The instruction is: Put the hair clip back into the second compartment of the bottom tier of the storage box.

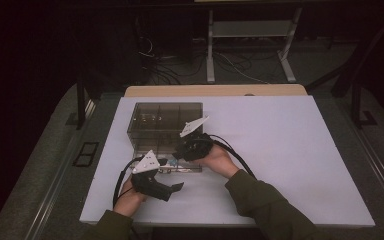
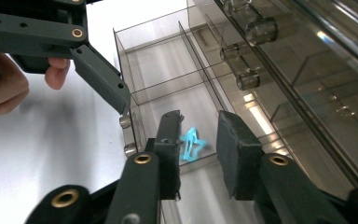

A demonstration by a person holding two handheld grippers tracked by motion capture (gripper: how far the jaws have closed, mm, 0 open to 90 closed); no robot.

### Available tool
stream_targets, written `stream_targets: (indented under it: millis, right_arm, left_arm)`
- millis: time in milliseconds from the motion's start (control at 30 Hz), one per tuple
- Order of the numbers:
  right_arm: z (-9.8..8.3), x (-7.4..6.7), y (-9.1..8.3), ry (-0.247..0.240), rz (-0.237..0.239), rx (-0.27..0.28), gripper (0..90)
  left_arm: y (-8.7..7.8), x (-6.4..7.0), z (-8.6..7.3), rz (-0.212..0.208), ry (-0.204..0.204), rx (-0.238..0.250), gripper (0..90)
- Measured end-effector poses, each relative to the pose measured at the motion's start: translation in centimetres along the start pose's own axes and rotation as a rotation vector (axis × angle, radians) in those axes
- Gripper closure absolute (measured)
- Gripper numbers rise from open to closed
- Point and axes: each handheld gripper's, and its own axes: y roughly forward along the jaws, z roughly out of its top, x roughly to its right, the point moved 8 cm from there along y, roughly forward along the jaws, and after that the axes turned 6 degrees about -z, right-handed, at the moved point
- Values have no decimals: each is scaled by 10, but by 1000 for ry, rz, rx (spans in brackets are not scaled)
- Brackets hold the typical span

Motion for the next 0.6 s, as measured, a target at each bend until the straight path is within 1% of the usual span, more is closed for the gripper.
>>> stream_targets:
  millis: [33,67,200,233,267,333,433,500,600]
  right_arm:
    - [-1,-1,-2,17,4,3,669]
    - [-2,1,-4,3,3,3,666]
    - [-5,-1,-11,31,11,18,628]
    - [-6,1,-13,22,6,18,614]
    - [-6,0,-16,50,11,27,600]
    - [-9,1,-19,62,16,31,585]
    - [-12,3,-27,66,11,44,559]
    - [-15,3,-32,61,14,52,541]
    - [-20,5,-37,67,12,53,510]
  left_arm:
    - [0,0,0,0,-1,1,0]
    - [0,0,0,1,0,0,0]
    - [1,-1,-1,2,1,-7,0]
    - [1,-1,-1,0,0,-8,0]
    - [1,-1,-1,1,-5,-4,0]
    - [1,-1,-1,2,-6,-4,0]
    - [2,-2,0,2,-9,-3,0]
    - [3,-2,0,1,-8,-6,0]
    - [3,-2,0,2,-4,-13,0]
